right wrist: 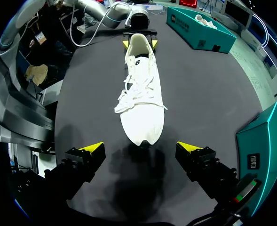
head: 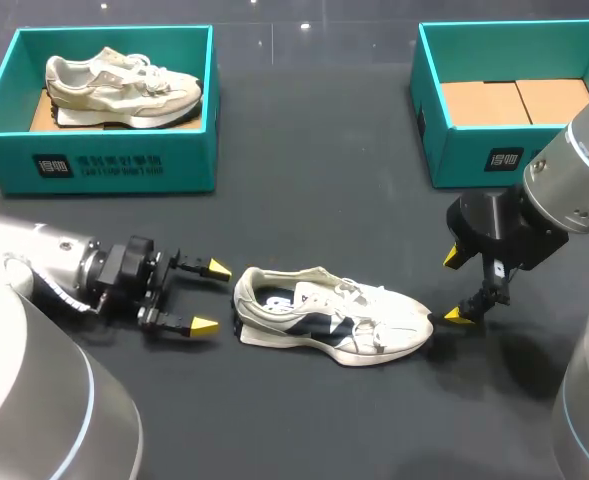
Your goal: Take the shoe out of the shoebox, open the shoe tongue, remove and reinsert the insole, then place the shoe into the shoebox
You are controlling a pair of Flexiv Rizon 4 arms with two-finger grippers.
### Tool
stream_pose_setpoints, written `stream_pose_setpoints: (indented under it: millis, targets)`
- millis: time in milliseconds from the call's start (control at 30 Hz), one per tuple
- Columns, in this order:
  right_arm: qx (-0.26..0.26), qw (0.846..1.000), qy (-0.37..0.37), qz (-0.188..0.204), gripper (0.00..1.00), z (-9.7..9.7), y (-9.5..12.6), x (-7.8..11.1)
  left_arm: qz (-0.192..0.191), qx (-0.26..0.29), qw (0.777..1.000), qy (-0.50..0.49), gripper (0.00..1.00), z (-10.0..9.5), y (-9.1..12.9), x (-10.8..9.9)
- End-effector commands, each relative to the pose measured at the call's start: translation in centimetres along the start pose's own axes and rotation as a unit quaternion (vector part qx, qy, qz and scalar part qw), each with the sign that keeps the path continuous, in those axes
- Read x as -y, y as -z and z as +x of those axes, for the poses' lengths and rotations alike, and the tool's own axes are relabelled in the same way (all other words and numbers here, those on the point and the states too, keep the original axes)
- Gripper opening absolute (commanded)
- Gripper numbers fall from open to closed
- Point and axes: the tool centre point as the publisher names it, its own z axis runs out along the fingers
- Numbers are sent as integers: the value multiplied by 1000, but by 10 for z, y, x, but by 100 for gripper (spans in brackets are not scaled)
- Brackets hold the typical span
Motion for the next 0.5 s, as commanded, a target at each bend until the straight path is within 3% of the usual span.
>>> stream_pose_setpoints:
  millis: [33,500]
  targets:
    - [2,1000,0,0,100,2,-1,1,3,-4,1000,4,100,-5,-8,-2]
    - [2,1000,0,0,100,2,-1,1,8,-20,1000,10,100,-4,-28,0]
